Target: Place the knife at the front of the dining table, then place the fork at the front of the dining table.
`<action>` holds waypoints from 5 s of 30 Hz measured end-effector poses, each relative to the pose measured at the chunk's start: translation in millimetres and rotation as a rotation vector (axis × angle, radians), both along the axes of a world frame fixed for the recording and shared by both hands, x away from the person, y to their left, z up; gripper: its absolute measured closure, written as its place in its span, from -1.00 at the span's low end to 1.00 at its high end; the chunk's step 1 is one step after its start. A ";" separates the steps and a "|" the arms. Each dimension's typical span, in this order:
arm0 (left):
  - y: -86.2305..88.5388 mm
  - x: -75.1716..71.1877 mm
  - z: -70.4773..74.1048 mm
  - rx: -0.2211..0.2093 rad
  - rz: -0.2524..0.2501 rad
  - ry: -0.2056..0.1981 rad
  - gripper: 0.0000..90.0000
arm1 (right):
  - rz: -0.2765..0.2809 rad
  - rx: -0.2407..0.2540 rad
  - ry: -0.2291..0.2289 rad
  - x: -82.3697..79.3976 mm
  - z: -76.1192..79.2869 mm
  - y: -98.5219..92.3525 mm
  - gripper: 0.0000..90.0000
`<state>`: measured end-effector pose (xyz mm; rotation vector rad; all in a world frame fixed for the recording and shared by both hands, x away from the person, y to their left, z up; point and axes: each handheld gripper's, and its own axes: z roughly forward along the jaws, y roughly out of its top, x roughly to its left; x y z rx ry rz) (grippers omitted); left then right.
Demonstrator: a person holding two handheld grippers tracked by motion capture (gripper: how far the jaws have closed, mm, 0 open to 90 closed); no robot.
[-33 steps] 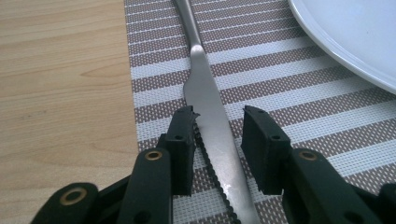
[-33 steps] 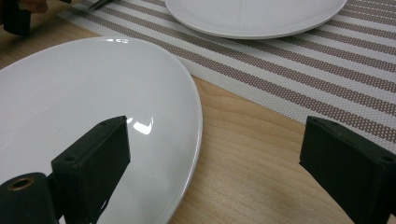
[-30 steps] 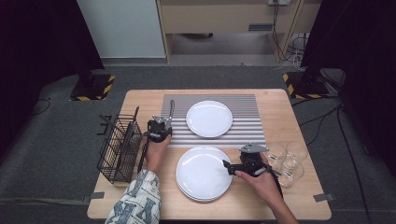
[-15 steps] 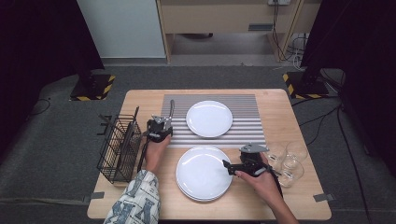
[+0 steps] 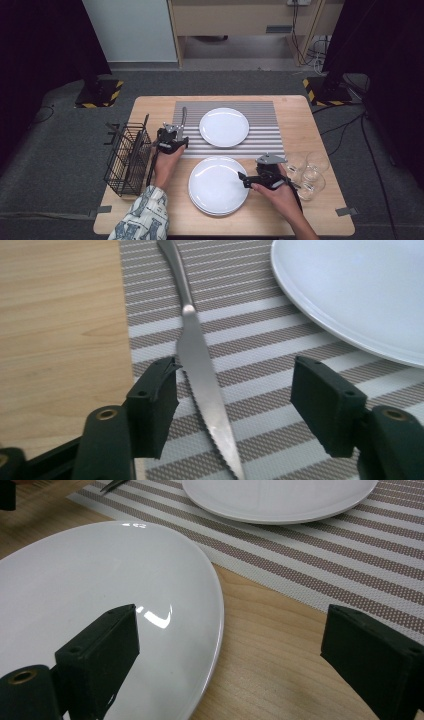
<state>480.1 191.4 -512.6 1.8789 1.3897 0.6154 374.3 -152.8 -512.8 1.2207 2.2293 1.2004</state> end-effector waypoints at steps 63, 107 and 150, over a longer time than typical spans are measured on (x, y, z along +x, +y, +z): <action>-15.8 -87.8 40.0 -0.015 -0.202 -0.026 -0.56 | 0.003 -0.004 -0.019 -4.0 2.4 4.5 -0.84; 10.2 -130.3 55.4 -0.072 -0.246 -0.014 -0.62 | 0.001 -0.002 -0.020 -4.2 3.3 7.3 -0.86; 66.1 -161.3 122.1 0.000 -0.178 -0.057 -0.66 | 0.003 -0.005 -0.026 -3.8 5.1 6.2 -0.83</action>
